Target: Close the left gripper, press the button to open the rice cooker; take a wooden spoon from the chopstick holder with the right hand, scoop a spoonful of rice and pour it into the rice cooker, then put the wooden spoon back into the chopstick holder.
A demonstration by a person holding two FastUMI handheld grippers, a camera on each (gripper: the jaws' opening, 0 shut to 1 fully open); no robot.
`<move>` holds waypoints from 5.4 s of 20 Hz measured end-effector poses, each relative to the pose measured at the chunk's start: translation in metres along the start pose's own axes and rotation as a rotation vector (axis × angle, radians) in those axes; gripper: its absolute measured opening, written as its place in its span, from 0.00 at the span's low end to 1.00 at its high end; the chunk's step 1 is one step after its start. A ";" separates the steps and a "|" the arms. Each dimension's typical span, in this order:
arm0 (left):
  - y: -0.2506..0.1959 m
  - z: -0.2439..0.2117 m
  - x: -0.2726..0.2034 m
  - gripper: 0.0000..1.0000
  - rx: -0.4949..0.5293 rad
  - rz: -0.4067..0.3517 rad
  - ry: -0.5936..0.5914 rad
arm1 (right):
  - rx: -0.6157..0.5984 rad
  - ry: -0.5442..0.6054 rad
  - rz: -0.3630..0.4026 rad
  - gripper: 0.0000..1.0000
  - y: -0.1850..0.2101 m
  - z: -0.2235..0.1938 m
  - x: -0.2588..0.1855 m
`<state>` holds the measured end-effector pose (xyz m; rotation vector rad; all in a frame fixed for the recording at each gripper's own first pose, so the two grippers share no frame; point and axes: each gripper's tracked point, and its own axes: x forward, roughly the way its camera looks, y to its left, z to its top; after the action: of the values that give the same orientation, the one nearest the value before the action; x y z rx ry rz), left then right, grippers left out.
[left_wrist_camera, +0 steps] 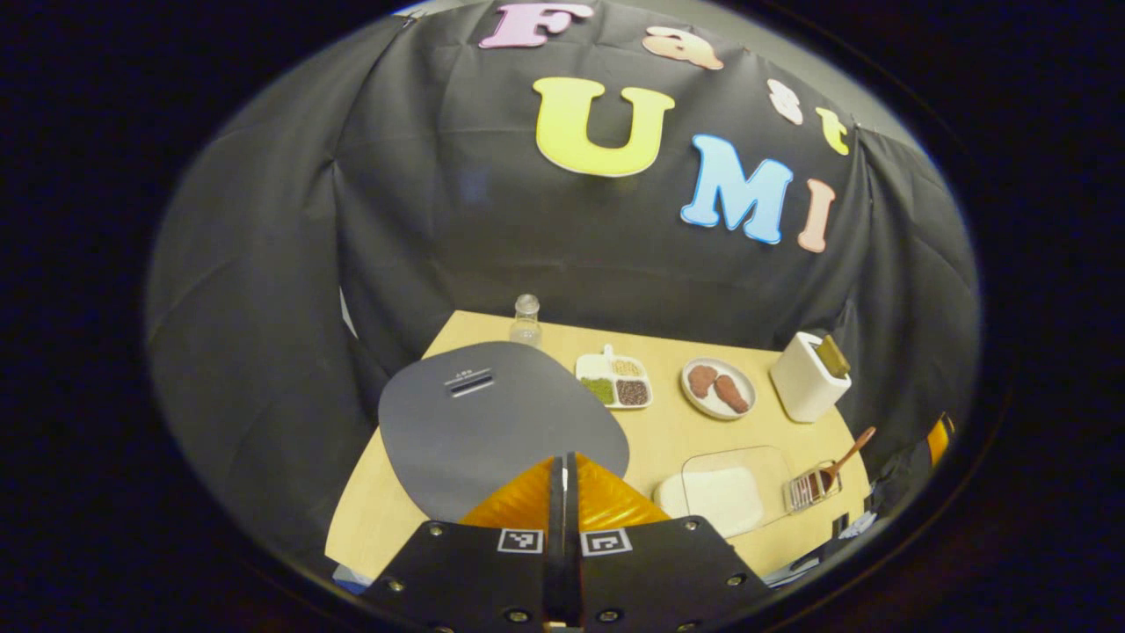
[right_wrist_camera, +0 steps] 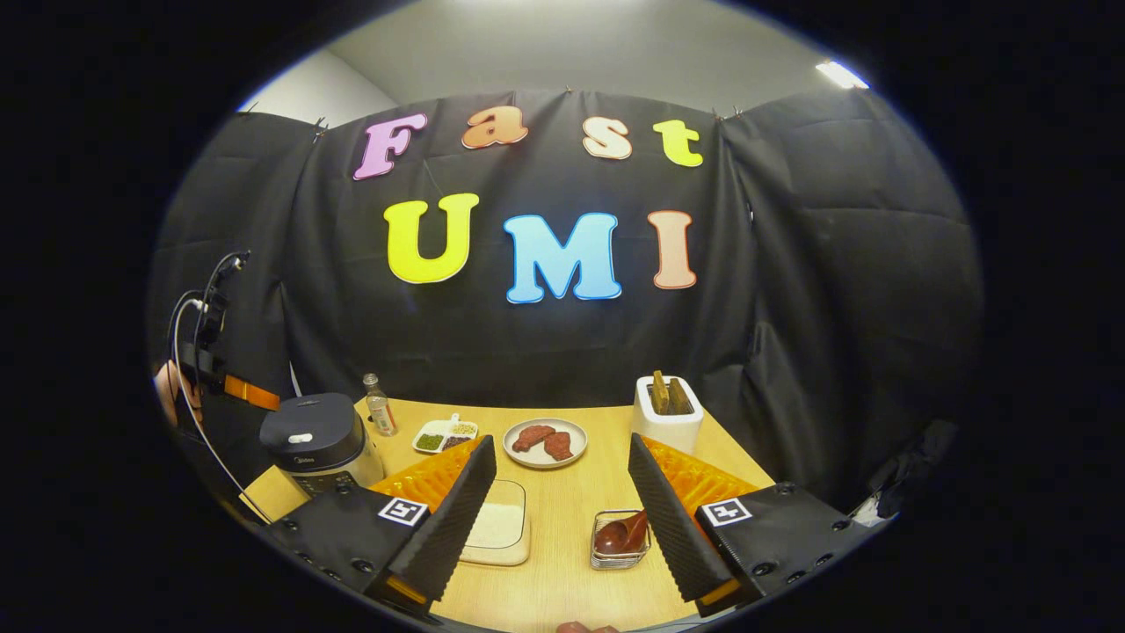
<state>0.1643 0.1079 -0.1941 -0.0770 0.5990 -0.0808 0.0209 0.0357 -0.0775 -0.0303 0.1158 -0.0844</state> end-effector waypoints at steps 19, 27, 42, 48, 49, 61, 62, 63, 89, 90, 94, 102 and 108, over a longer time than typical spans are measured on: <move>0.002 -0.048 0.035 0.01 0.011 0.103 0.100 | 0.071 0.038 0.065 0.93 -0.018 -0.017 0.060; 0.006 -0.052 0.038 0.02 -0.063 0.109 0.145 | 0.095 0.074 0.064 0.98 -0.031 -0.032 0.071; -0.010 0.047 -0.094 0.01 0.063 0.263 -0.341 | 0.072 0.074 0.120 0.98 -0.002 -0.031 0.074; -0.017 0.056 -0.151 0.00 0.068 0.273 -0.545 | 0.073 0.083 0.106 0.98 -0.003 -0.034 0.070; -0.017 0.055 -0.155 0.01 0.075 0.279 -0.556 | 0.074 0.085 0.100 0.98 -0.005 -0.035 0.068; -0.049 0.039 -0.140 0.97 0.073 0.196 -0.568 | 0.195 0.233 -0.041 0.98 -0.048 -0.083 0.077; -0.051 0.038 -0.136 0.96 0.072 0.189 -0.563 | 0.212 0.245 -0.057 0.98 -0.053 -0.088 0.078; -0.053 0.037 -0.133 0.96 0.073 0.183 -0.556 | 0.226 0.255 -0.072 0.98 -0.059 -0.092 0.078; -0.087 0.002 -0.093 0.97 0.058 0.188 -0.458 | 0.447 0.495 -0.130 0.89 -0.124 -0.195 0.168; -0.087 0.000 -0.091 0.98 0.053 0.189 -0.450 | 0.458 0.498 -0.120 0.88 -0.122 -0.195 0.172; -0.085 -0.001 -0.088 0.98 0.004 0.197 -0.432 | 0.493 0.507 -0.127 0.46 -0.130 -0.195 0.184; -0.093 0.002 -0.091 0.97 0.022 0.197 -0.410 | 0.524 0.490 -0.101 0.20 -0.125 -0.178 0.176; -0.129 0.026 -0.081 0.98 0.111 0.096 -0.424 | 0.480 0.414 -0.099 0.19 -0.130 -0.138 0.149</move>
<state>0.1048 -0.0112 -0.1151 0.0427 0.1730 -0.0034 0.1412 -0.1105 -0.2272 0.4637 0.5047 -0.2149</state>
